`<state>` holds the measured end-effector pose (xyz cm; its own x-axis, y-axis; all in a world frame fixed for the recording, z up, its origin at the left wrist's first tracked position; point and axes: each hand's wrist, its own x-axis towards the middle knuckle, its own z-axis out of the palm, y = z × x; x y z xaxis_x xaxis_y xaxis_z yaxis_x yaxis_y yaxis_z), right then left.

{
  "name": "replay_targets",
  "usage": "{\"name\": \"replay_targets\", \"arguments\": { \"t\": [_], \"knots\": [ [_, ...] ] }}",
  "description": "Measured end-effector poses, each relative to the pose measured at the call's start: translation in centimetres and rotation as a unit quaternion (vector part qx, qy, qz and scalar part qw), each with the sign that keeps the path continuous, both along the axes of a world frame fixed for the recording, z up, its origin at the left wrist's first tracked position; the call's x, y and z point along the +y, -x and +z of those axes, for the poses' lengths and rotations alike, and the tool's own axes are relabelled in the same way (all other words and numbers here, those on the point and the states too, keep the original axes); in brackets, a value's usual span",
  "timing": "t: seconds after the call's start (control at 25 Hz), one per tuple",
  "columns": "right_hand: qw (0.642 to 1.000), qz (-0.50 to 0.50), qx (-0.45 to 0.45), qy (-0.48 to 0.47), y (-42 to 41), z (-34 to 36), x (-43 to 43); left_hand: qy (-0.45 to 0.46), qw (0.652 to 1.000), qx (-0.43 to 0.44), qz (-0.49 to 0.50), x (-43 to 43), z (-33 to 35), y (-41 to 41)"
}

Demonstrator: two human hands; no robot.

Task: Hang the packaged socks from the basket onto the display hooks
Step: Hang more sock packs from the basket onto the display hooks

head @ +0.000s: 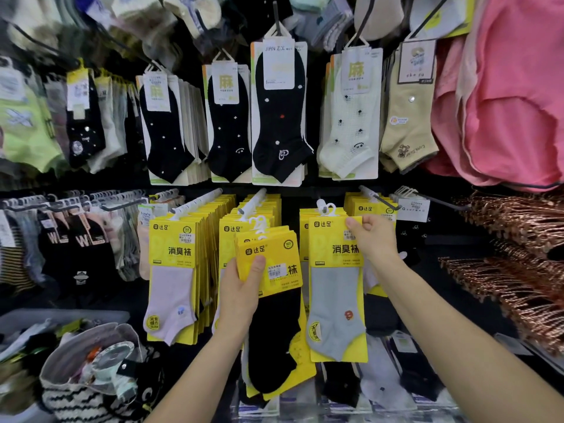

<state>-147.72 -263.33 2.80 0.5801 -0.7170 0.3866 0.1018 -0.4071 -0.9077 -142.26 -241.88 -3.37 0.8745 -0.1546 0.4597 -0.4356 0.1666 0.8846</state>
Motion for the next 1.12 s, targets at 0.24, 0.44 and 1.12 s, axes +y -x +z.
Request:
{"name": "replay_targets", "arguments": {
  "t": [0.24,0.44,1.12],
  "knots": [
    [0.998,-0.037,0.036,0.047,-1.3,-0.7,0.5,0.006,1.0,0.013,0.004,1.1,-0.7,-0.6],
    [0.998,-0.049,0.03,0.021,-0.8,-1.2,0.4,-0.005,1.0,0.009,-0.005,0.7,-0.6,-0.4],
    [0.992,0.121,-0.029,0.006,2.8,-1.4,2.9,0.001,0.992,0.038,-0.121,-4.0,0.4,2.2]
  ]
}}
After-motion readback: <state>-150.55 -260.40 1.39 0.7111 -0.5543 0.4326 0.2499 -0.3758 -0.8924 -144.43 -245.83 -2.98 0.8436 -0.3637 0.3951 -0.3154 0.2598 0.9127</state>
